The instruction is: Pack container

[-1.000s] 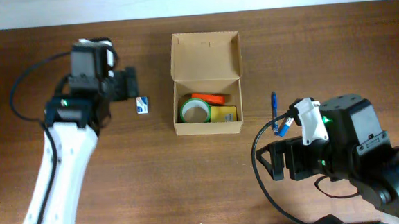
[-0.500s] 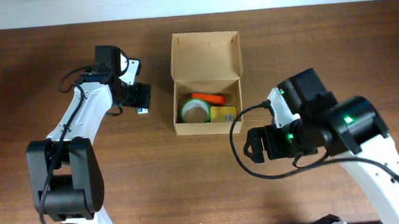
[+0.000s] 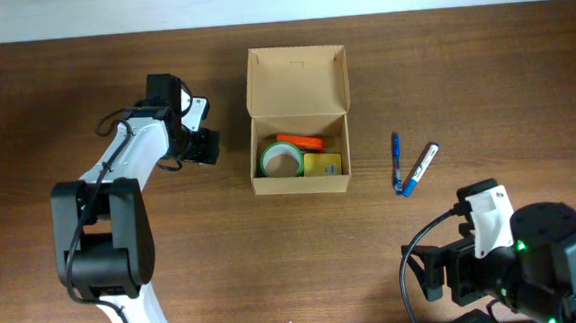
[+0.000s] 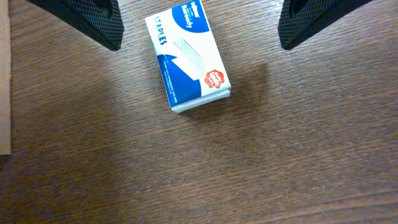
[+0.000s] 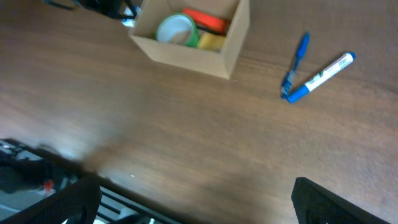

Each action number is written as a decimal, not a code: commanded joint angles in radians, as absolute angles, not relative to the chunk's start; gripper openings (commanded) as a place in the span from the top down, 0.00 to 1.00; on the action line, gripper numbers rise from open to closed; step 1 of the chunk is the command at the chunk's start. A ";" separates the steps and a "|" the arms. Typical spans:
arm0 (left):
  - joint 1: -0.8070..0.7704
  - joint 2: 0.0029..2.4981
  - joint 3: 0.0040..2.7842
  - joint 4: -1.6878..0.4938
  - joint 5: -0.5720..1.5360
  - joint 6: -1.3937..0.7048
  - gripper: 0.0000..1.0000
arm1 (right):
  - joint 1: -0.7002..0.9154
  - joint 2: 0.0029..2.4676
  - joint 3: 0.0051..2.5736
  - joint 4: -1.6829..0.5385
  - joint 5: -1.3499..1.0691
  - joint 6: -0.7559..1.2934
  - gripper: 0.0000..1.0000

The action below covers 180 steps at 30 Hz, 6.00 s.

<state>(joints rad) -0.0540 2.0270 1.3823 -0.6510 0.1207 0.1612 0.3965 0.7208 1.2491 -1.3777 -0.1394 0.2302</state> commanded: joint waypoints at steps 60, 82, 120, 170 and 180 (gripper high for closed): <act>-0.160 1.813 1.650 -0.740 0.094 0.189 0.89 | 0.400 0.694 1.222 -1.347 -0.107 0.220 0.01; -0.492 1.917 1.653 -0.947 0.146 1.014 0.96 | 0.400 0.694 1.222 -1.347 -0.107 0.220 0.01; -0.422 1.521 1.671 -0.921 0.188 0.947 0.00 | 0.400 0.694 1.222 -1.340 -0.107 0.220 0.01; -0.282 1.212 1.671 -1.064 0.580 0.824 0.00 | -0.092 1.793 1.205 -0.743 -0.064 0.351 0.27; -0.282 1.212 1.671 -1.064 0.580 0.824 0.00 | -0.092 1.793 1.071 -0.599 -0.101 0.352 0.40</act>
<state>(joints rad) -0.2874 1.2163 1.6516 -1.0657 0.5625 0.8112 -0.0921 1.7901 1.0874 -0.6121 -0.0925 0.3584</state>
